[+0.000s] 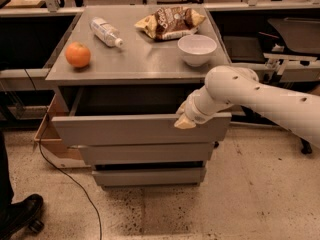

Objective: Open top drawer

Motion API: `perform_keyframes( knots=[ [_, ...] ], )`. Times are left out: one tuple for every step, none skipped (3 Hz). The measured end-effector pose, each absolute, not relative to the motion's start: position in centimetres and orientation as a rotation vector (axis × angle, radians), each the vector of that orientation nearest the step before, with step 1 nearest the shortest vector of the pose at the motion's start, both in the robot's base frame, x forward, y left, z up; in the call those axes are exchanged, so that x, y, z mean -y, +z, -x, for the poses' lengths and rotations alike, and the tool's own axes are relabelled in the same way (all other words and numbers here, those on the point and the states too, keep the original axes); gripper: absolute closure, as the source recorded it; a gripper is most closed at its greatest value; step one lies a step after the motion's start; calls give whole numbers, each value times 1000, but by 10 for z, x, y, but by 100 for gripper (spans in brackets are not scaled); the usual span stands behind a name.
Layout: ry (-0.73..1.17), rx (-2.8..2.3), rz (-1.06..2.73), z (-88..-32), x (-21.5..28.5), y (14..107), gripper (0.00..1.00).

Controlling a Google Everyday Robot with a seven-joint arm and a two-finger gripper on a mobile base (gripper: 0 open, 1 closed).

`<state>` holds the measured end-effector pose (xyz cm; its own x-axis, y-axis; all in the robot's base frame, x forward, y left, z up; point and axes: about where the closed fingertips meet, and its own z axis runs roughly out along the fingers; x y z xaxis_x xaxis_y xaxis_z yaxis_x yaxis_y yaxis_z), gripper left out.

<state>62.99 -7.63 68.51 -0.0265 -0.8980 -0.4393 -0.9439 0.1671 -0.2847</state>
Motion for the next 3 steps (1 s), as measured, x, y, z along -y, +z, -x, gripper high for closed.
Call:
perform_keyframes(
  knots=[
    [143,-1946,1745,-615,77,688,100],
    [186,-1977,1737,-593,78,692,100],
    [247,-2015,1743,-568,79,696,81]
  ],
)
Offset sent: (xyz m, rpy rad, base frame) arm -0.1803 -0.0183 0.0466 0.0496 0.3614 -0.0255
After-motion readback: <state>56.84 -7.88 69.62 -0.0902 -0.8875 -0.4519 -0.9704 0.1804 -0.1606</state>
